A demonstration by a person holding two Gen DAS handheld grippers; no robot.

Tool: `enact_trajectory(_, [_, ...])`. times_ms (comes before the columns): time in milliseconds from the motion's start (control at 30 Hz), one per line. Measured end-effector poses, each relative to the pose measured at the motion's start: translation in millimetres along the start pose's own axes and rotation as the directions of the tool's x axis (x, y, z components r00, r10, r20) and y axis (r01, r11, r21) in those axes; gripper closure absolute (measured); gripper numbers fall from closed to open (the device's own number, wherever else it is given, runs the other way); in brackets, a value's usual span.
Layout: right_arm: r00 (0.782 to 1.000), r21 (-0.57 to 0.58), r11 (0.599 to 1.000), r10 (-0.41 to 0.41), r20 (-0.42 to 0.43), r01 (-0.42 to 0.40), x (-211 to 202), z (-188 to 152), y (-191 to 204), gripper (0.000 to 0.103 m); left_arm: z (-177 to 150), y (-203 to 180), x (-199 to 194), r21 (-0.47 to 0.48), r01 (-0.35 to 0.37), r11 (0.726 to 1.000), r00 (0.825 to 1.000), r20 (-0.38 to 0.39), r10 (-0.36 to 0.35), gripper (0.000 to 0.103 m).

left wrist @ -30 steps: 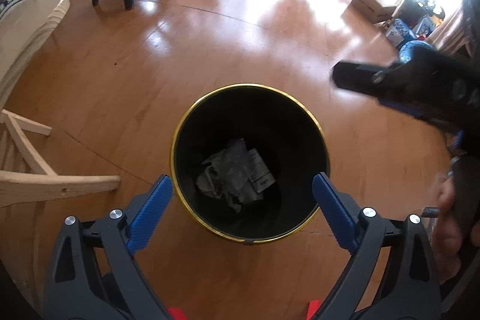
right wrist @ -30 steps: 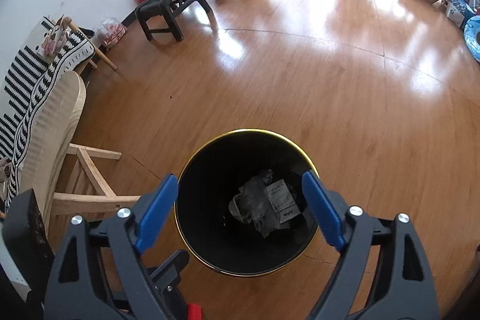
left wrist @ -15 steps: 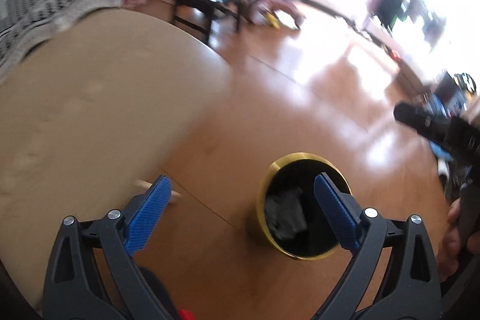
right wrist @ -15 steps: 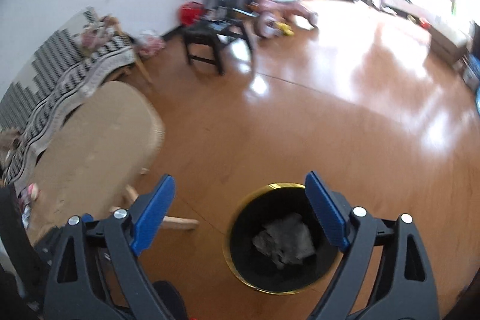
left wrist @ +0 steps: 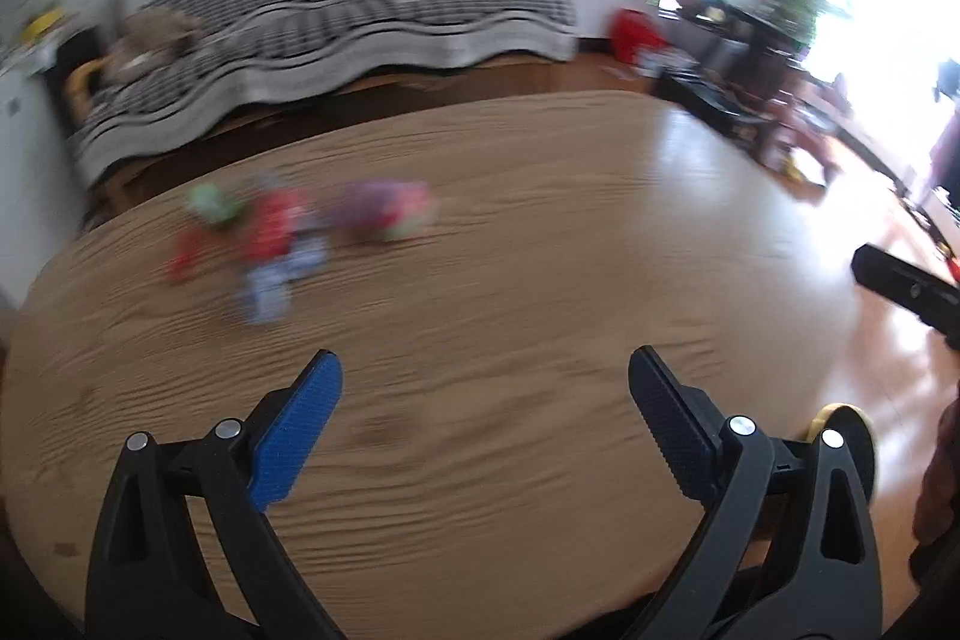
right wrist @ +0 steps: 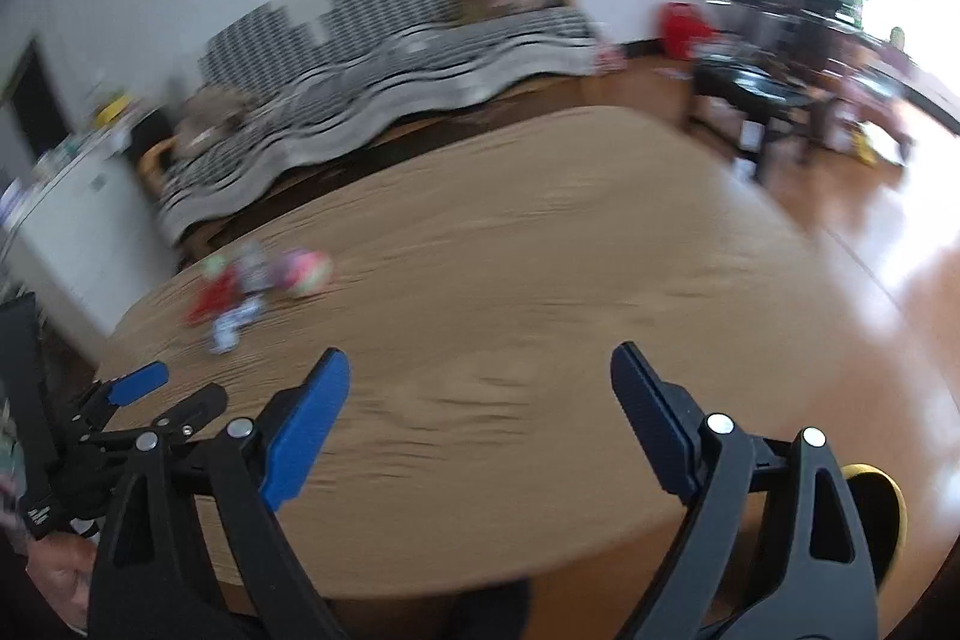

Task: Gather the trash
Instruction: 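Move both tools back over the table, then grasp the red ribbon with the left tool while the right tool grasps the red box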

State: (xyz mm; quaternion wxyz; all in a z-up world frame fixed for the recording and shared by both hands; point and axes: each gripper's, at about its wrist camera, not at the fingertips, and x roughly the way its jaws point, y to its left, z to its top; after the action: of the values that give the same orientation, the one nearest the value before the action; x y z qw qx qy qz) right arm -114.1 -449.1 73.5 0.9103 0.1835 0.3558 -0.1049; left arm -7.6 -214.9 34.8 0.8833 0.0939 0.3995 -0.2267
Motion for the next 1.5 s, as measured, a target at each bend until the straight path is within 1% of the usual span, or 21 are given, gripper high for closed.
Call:
enact_trajectory(67, [0.999, -0.061, 0.997, 0.047, -0.016, -0.048, 18, 0, 46, 0.017, -1, 45, 1, -0.041, -0.065, 0.997, 0.998, 0.007, 0.065, 0.010])
enact_trajectory(133, [0.995, -0.129, 0.987, 0.095, -0.039, -0.099, 40, 0, 94, 0.017, -8, 79, 2, -0.076, -0.098, 0.992, 0.995, 0.001, 0.098, 0.010])
enact_trajectory(200, [0.989, -0.170, 0.975, 0.133, -0.061, -0.141, 59, 1, 131, 0.017, -14, 114, 7, -0.116, -0.131, 0.984, 0.991, -0.014, 0.130, 0.010])
enact_trajectory(300, [0.981, -0.229, 0.955, 0.176, -0.085, -0.191, 89, 0, 182, 0.017, -21, 154, 10, -0.176, -0.153, 0.972, 0.988, -0.031, 0.150, 0.010])
enact_trajectory(367, [0.981, -0.263, 0.945, 0.180, -0.079, -0.194, 103, -7, 205, 0.017, -31, 167, 9, -0.203, -0.161, 0.966, 0.987, -0.032, 0.158, 0.010])
enact_trajectory(400, [0.981, -0.273, 0.942, 0.180, -0.078, -0.195, 114, -11, 215, 0.017, -32, 174, 12, -0.211, -0.169, 0.963, 0.985, -0.047, 0.163, 0.010])
enact_trajectory(433, [0.979, -0.279, 0.939, 0.184, -0.087, -0.201, 120, -17, 216, 0.017, -33, 179, 15, -0.217, -0.169, 0.962, 0.985, -0.063, 0.159, 0.010])
enact_trajectory(467, [0.977, -0.281, 0.937, 0.181, -0.116, -0.207, 129, -22, 221, 0.017, -33, 191, 19, -0.226, -0.152, 0.962, 0.988, -0.059, 0.142, 0.010])
enact_trajectory(500, [0.975, -0.275, 0.939, 0.172, -0.138, -0.205, 137, -21, 224, 0.017, -34, 193, 20, -0.235, -0.146, 0.961, 0.989, -0.058, 0.136, 0.010])
enact_trajectory(533, [0.972, -0.263, 0.940, 0.180, -0.153, -0.215, 141, -20, 225, 0.017, -34, 196, 23, -0.239, -0.148, 0.960, 0.988, -0.067, 0.136, 0.010])
enact_trajectory(567, [0.970, -0.258, 0.939, 0.191, -0.153, -0.226, 139, -20, 224, 0.017, -35, 201, 25, -0.238, -0.148, 0.960, 0.988, -0.071, 0.134, 0.010])
enact_trajectory(667, [0.975, -0.274, 0.939, 0.180, -0.129, -0.209, 138, -18, 225, 0.017, -37, 199, 31, -0.222, -0.162, 0.961, 0.986, -0.084, 0.147, 0.010])
enact_trajectory(733, [0.971, -0.258, 0.940, 0.192, -0.140, -0.223, 138, -20, 221, 0.017, -37, 198, 33, -0.209, -0.169, 0.963, 0.984, -0.085, 0.154, 0.010])
enact_trajectory(933, [0.972, -0.300, 0.928, 0.187, -0.141, -0.221, 147, -8, 232, 0.017, -23, 201, 50, -0.187, -0.160, 0.969, 0.986, -0.077, 0.148, 0.010])
enact_trajectory(1033, [0.969, -0.319, 0.919, 0.189, -0.158, -0.231, 167, 3, 246, 0.017, -13, 208, 72, -0.171, -0.171, 0.970, 0.984, -0.086, 0.158, 0.010])
enact_trajectory(1133, [0.972, -0.362, 0.907, 0.163, -0.171, -0.215, 193, 11, 262, 0.017, -6, 218, 90, -0.168, -0.197, 0.966, 0.979, -0.079, 0.186, 0.010])
enact_trajectory(1233, [0.975, -0.410, 0.890, 0.136, -0.174, -0.197, 221, 18, 275, 0.017, 4, 230, 109, -0.196, -0.188, 0.962, 0.981, -0.083, 0.174, 0.010])
enact_trajectory(1300, [0.978, -0.440, 0.879, 0.120, -0.172, -0.185, 236, 22, 283, 0.017, 12, 237, 121, -0.216, -0.169, 0.962, 0.985, -0.073, 0.157, 0.010])
enact_trajectory(1400, [0.979, -0.482, 0.858, 0.110, -0.170, -0.180, 253, 27, 292, 0.017, 21, 247, 141, -0.222, -0.182, 0.958, 0.982, -0.091, 0.165, 0.010])
enact_trajectory(1500, [0.976, -0.504, 0.842, 0.107, -0.191, -0.191, 270, 29, 296, 0.017, 28, 256, 157, -0.238, -0.181, 0.954, 0.982, -0.102, 0.160, 0.011])
